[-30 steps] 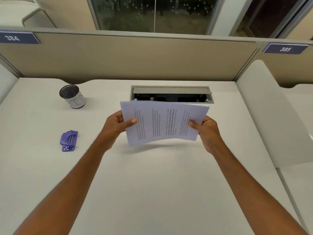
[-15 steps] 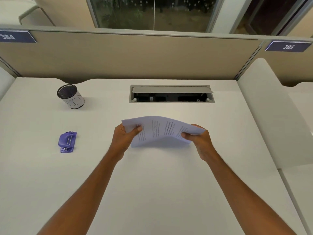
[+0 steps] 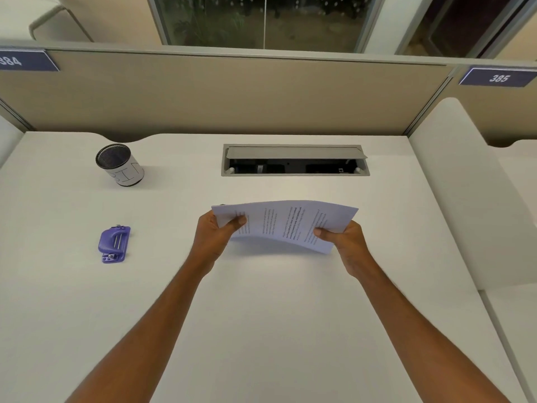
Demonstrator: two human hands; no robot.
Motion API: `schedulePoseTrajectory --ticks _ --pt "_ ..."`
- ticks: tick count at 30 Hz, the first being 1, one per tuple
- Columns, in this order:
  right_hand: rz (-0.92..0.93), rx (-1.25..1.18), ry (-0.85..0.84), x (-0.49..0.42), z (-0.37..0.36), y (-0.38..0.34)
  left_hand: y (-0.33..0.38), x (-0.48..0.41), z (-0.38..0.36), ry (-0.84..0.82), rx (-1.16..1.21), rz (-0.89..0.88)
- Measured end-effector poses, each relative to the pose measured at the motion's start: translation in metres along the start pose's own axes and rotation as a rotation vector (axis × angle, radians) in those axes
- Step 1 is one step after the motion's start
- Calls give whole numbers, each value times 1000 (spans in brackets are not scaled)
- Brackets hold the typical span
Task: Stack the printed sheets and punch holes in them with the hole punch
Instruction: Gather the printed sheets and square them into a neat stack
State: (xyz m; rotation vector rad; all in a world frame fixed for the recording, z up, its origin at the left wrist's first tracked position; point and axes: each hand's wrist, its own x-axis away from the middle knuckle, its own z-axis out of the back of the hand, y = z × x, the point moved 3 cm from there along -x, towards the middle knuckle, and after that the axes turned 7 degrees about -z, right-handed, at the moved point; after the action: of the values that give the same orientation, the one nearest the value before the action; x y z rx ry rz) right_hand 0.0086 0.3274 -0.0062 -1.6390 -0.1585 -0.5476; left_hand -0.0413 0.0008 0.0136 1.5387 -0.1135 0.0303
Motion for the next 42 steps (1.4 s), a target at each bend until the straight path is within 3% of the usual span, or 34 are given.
schedulePoseTrajectory --ticks 18,23,31,38,42 --pt "-12 62 13 2 14 0 9 -3 2 -18 140 -20" --pt "-34 -145 9 9 12 -1 15 -4 6 -3 329 9" --pt "-34 -559 -154 15 -47 -15 8 10 -27 69 624 103" --pt "50 -548 -144 15 -61 -36 -10 20 -37 137 730 162" --pt "89 -434 -120 14 -49 -50 -10 15 -13 182 616 138"
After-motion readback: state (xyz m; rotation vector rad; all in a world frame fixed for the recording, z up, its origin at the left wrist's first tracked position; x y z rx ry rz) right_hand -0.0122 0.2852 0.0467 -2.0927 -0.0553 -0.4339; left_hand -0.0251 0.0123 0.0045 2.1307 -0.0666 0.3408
